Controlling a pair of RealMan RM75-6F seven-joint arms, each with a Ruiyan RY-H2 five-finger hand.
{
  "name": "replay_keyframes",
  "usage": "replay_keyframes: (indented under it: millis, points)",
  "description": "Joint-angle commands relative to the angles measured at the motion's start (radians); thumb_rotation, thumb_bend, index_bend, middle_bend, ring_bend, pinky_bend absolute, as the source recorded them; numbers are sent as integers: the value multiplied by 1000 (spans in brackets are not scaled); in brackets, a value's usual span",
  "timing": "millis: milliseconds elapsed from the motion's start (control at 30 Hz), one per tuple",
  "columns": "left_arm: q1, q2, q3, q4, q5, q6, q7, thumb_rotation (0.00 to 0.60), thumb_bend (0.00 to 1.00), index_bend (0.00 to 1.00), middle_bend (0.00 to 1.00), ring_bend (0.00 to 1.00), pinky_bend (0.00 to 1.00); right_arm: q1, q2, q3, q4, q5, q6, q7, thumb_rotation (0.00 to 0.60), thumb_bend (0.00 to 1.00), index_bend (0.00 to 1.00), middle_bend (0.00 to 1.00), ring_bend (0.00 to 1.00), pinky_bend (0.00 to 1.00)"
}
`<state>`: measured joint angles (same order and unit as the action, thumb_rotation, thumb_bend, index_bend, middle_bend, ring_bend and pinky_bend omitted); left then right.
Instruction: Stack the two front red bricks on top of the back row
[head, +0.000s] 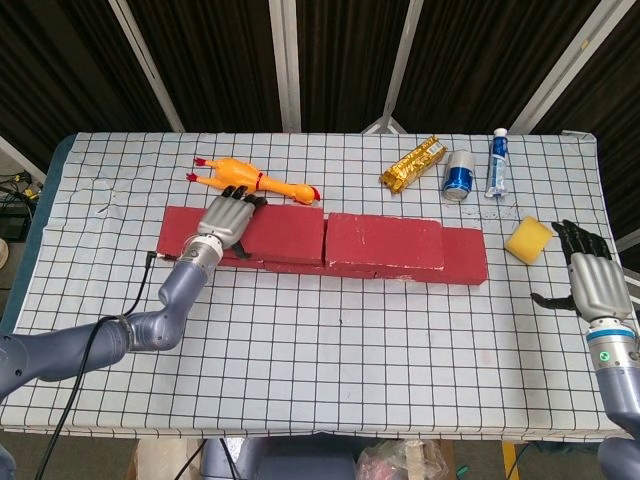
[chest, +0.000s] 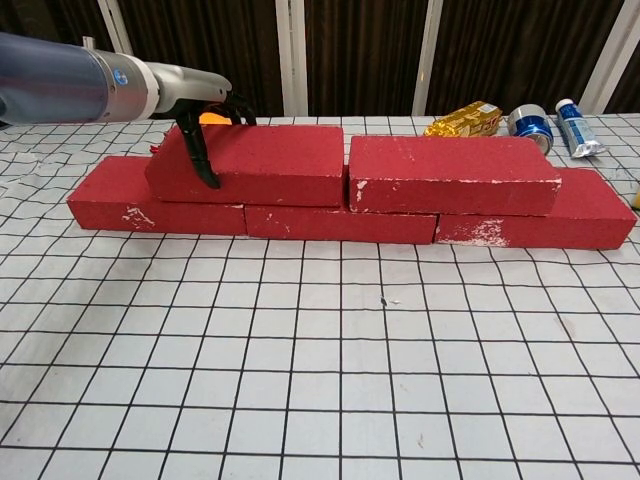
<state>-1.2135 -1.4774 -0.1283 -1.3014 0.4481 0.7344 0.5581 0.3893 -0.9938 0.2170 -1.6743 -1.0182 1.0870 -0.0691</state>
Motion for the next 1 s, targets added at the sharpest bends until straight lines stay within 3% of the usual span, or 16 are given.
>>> replay_keyframes:
  millis: [33,367,633,1000]
  points:
    - [-2,-1,-1,-1,-2,2,1,600,3,282,272,16,36,0,-1,0,1,1,-2,1,600,162,0,0,0,0]
    - [-9,1,3,-8,-21,8,16,600,0,268,226,8,32,-1,0,-1,3,4,-2,-1,600,162,0,0,0,0]
    - [-19,-4,9,-6,-43,10,34,600,0,194,148,3,25,-2,3,-1,4,5,-1,-2,600,161,0,0,0,0]
    - [-24,-4,5,-17,-60,29,45,600,0,180,136,3,24,-3,4,-1,2,2,-2,3,600,162,0,0,0,0]
